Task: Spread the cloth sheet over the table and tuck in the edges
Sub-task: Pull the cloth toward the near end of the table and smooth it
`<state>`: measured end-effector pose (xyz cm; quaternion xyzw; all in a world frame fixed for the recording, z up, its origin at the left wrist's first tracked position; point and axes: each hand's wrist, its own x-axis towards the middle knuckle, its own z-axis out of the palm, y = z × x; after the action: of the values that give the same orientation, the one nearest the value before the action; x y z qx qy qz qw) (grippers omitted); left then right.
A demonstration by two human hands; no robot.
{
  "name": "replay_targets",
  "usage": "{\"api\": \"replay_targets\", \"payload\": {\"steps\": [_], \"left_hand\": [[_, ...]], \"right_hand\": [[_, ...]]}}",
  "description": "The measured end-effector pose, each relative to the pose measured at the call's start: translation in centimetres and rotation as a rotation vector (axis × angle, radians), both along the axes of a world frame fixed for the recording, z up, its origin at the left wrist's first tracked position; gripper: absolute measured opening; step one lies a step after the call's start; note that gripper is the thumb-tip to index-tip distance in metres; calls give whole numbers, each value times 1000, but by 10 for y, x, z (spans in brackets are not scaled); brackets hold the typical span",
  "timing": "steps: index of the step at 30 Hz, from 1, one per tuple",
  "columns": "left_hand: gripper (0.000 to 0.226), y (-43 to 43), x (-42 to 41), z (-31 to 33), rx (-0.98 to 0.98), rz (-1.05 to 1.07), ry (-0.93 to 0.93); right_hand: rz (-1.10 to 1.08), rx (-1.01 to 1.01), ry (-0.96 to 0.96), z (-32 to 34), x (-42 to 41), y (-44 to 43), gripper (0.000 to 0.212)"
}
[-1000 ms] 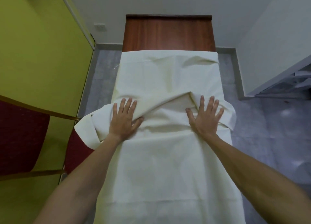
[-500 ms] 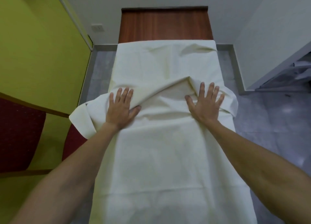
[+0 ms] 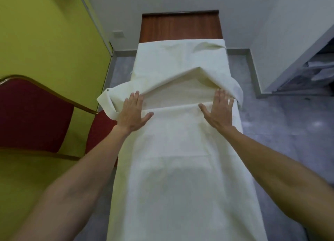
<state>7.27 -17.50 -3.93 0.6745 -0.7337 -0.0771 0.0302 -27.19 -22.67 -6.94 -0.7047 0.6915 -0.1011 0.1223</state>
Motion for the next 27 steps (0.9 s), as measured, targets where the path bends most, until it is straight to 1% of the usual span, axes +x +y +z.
{"api": "replay_targets", "payload": {"steps": [5, 9, 12, 16, 18, 19, 23, 27], "left_hand": [[83, 91, -5, -2, 55, 69, 38], [83, 168, -2, -19, 161, 172, 58], [83, 207, -2, -35, 211, 277, 114], [86, 227, -10, -49, 224, 427, 246], [87, 229, -14, -57, 197, 457, 329], [86, 231, -16, -63, 170, 456, 336], [81, 241, -23, -77, 84, 446, 253], [79, 257, -24, -82, 28, 422, 210]], "right_hand": [[-92, 82, -7, -1, -22, 82, 86], [-189, 144, -1, -11, -53, 140, 83], [-269, 171, -33, -21, -66, 172, 81], [-341, 192, -106, -30, -63, 194, 77], [-342, 155, -70, -33, -60, 198, 73], [-331, 132, -45, -36, -59, 199, 72], [-307, 54, 28, -46, -59, 213, 75], [-293, 42, 33, -49, -61, 231, 80]]}}
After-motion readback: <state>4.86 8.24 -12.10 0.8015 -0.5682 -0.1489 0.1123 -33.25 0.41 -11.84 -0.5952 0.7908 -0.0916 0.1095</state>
